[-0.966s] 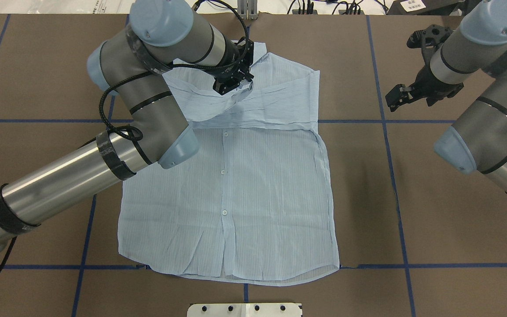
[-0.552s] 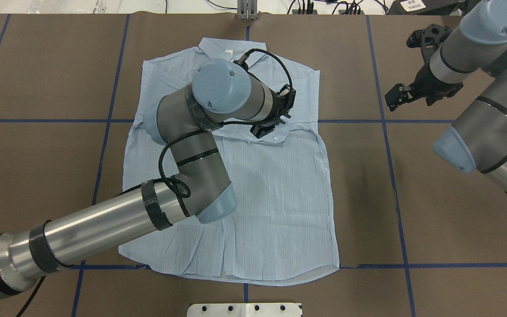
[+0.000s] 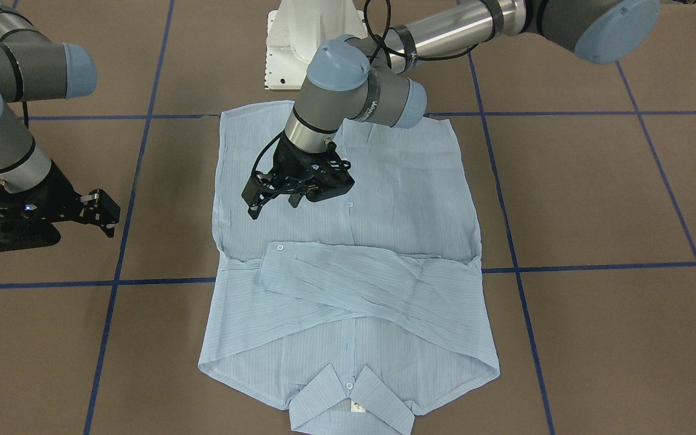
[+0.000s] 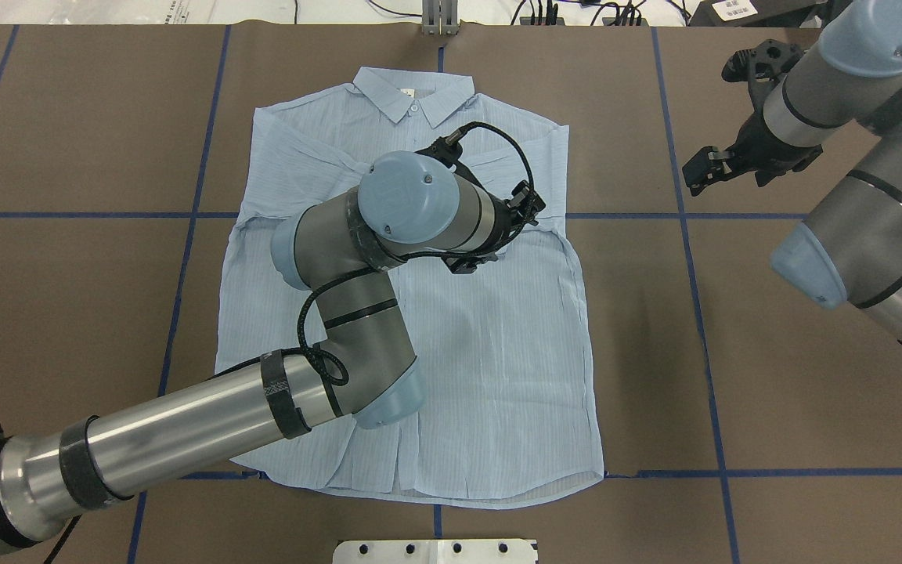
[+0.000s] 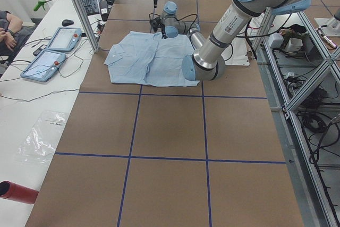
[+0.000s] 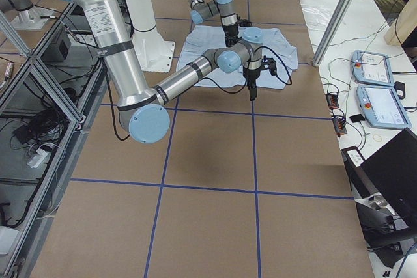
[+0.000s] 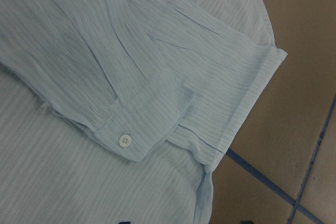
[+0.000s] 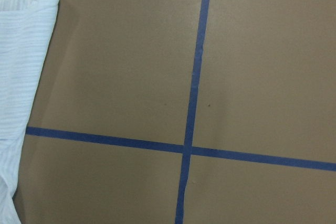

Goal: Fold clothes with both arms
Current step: 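Release the sleeve and withdraw the left gripper while the right arm lowers, then move both grippers to the hem corners nearest the robot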

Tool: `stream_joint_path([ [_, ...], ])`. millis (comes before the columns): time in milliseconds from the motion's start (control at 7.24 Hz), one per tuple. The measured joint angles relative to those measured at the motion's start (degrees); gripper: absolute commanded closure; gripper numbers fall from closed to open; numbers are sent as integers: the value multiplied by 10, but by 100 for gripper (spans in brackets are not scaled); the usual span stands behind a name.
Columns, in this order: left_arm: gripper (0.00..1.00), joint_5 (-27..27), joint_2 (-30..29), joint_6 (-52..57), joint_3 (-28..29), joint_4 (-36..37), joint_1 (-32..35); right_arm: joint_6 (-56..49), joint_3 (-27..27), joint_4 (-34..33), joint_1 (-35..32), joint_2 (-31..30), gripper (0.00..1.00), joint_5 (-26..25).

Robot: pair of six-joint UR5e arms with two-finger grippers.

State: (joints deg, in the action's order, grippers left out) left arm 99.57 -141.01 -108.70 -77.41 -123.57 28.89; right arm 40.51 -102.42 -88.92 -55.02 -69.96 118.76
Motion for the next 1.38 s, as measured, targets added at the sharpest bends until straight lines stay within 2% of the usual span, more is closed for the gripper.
stream_joint_path([
  [276, 0, 20, 82, 43, -109, 25, 15, 46, -48, 1, 11, -20, 0, 12],
  [552, 2, 42, 156, 115, -222, 107, 36, 137, -119, 4, 73, -41, 0, -11],
  [828, 2, 46, 235, 201, -320, 174, 48, 259, -176, 6, 193, -46, 0, -100],
  [1105, 2, 47, 315, 257, -396, 190, 51, 341, -190, 6, 312, -51, 0, -193],
  [1243, 2, 47, 338, 264, -424, 192, 51, 384, -191, 7, 374, -59, 0, -246],
  [1381, 2, 46, 348, 266, -438, 193, 51, 410, -190, 9, 412, -65, 0, -278],
])
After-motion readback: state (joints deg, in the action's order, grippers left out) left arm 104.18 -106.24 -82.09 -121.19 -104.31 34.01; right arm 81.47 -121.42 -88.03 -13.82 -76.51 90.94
